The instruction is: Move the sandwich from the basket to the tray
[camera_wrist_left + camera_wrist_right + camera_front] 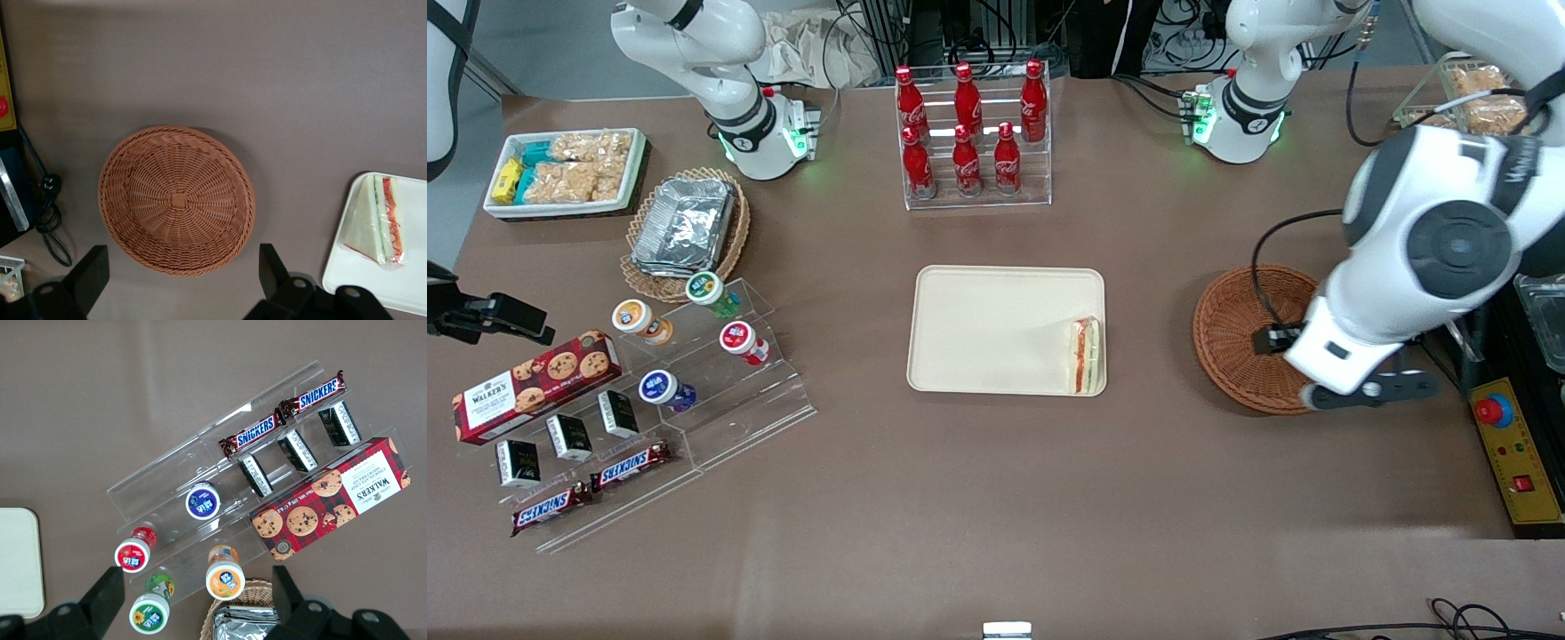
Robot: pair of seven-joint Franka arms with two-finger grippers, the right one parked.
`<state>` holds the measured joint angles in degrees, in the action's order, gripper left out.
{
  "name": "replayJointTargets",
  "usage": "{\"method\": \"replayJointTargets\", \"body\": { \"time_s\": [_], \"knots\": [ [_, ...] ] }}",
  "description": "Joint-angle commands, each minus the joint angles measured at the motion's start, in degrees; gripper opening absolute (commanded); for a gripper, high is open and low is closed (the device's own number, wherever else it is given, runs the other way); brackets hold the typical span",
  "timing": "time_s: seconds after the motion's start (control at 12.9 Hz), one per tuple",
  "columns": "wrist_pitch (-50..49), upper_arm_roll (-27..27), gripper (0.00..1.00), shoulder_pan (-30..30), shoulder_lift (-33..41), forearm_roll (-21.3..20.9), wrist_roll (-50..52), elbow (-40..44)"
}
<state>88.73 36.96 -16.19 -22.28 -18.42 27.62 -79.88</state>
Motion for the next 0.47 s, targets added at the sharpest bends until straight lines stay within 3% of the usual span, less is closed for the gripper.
{"method": "replayJointTargets", "body": {
  "time_s": [0.0,0.16,0.39],
  "knots": [
    [-0.66,0.57,1.00,-4.10,3.03,1.72,-3.25,-1.51],
    [-0.66,-2.92,1.00,-2.98,4.70,4.26,-7.03,-1.86],
    [3.88,-22.39,1.00,10.00,11.97,12.59,-12.38,-8.07]
  ]
}}
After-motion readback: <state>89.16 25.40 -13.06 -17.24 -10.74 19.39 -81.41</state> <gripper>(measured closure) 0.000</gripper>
